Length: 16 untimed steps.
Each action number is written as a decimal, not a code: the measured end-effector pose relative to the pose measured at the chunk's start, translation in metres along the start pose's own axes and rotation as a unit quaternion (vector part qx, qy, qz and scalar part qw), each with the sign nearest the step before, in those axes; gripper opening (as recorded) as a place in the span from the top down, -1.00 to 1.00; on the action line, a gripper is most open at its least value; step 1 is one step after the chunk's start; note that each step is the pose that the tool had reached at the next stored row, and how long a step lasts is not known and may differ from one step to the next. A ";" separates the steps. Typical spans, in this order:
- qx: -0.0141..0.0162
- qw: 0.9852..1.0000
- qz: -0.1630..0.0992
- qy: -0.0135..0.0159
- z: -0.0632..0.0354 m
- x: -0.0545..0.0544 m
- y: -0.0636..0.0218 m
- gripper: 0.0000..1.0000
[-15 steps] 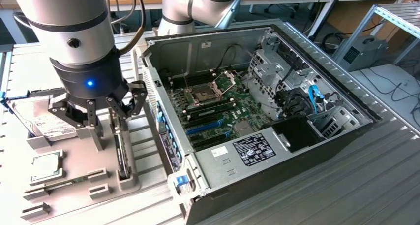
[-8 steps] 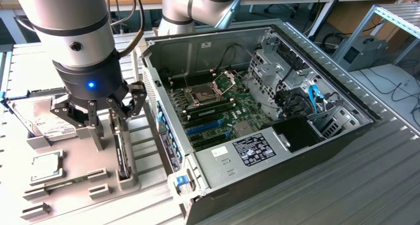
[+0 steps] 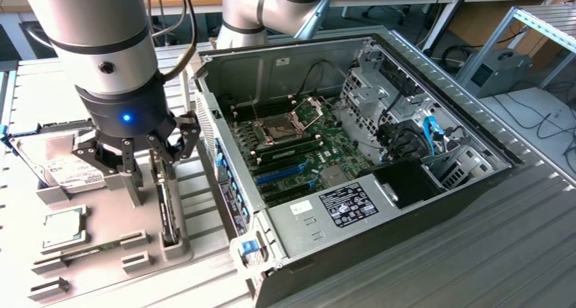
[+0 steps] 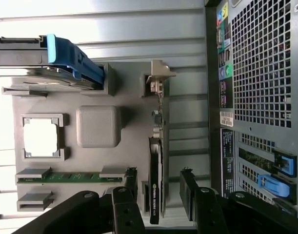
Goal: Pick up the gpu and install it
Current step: 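Pick up the gpu and move the gpu toward the slot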
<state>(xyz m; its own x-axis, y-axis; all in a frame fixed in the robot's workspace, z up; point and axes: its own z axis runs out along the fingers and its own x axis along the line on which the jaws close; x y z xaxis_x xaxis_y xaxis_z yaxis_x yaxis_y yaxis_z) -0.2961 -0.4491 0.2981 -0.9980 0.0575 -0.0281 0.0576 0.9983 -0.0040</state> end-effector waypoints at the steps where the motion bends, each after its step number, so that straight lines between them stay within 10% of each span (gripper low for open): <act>1: 0.000 1.000 0.000 0.000 0.0011 0.000 0.0005 0.04; 16: 0.001 1.000 0.000 0.000 0.0286 0.001 0.0063 0.04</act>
<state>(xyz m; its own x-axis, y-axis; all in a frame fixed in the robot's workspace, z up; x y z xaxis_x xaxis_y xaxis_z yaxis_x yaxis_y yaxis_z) -0.2961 -0.4430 0.2695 -0.9980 0.0574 -0.0281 0.0576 0.9983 -0.0059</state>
